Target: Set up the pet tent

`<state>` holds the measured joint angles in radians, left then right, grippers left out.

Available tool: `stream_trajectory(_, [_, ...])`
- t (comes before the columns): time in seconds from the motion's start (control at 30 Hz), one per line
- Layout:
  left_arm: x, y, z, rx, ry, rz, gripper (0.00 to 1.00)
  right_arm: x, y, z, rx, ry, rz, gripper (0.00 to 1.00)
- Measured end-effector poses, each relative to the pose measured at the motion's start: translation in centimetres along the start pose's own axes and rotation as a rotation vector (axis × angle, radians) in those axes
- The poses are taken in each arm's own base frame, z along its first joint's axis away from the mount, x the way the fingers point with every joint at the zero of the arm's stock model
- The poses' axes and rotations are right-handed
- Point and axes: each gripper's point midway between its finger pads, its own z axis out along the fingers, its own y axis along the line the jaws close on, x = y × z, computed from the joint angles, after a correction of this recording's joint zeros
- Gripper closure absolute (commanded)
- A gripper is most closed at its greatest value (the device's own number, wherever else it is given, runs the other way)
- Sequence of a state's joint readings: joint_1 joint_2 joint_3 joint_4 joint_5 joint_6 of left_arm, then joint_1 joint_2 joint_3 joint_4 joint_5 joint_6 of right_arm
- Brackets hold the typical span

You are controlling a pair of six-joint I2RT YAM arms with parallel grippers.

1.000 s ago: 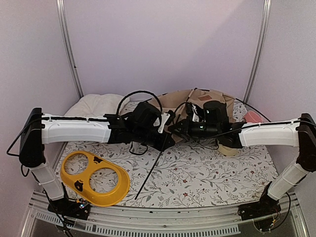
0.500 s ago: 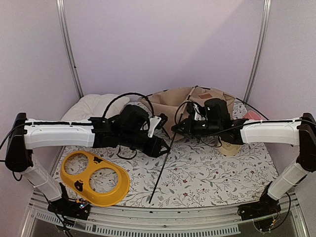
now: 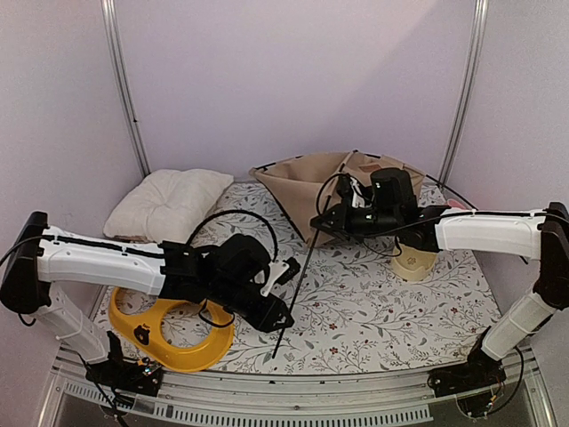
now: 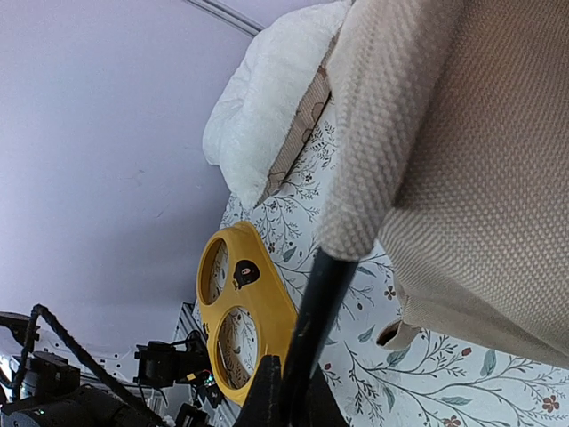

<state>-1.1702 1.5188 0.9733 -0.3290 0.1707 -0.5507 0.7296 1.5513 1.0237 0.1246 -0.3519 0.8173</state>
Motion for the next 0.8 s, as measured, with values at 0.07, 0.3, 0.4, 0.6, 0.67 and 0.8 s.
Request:
stream_trajectory(0.07, [0.5, 0.0, 0.1, -0.007, 0.015, 0.001, 0.70, 0.0, -0.1, 0.0, 0.003, 0.000, -0.003, 1.00])
stream_trajectory(0.3, [2.0, 0.9, 0.5, -0.046, 0.050, 0.000, 0.73, 0.0, -0.3, -0.1, 0.008, 0.003, -0.005, 1.00])
stream_trajectory(0.4, [2.8, 1.0, 1.0, -0.061, 0.058, 0.000, 0.73, -0.1, -0.4, -0.1, 0.010, 0.003, -0.003, 1.00])
stream_trajectory(0.6, [4.8, 1.1, 2.0, -0.087, 0.053, -0.002, 0.80, -0.1, -0.5, -0.2, 0.007, 0.006, 0.000, 1.00])
stream_trajectory(0.67, [5.0, 1.1, 2.2, -0.095, 0.034, -0.002, 0.80, -0.2, -0.5, -0.2, 0.003, 0.009, 0.001, 1.00])
stream_trajectory(0.8, [5.2, 1.4, 2.5, -0.108, -0.004, -0.002, 0.80, -0.3, -0.5, -0.3, 0.001, 0.010, 0.007, 1.00])
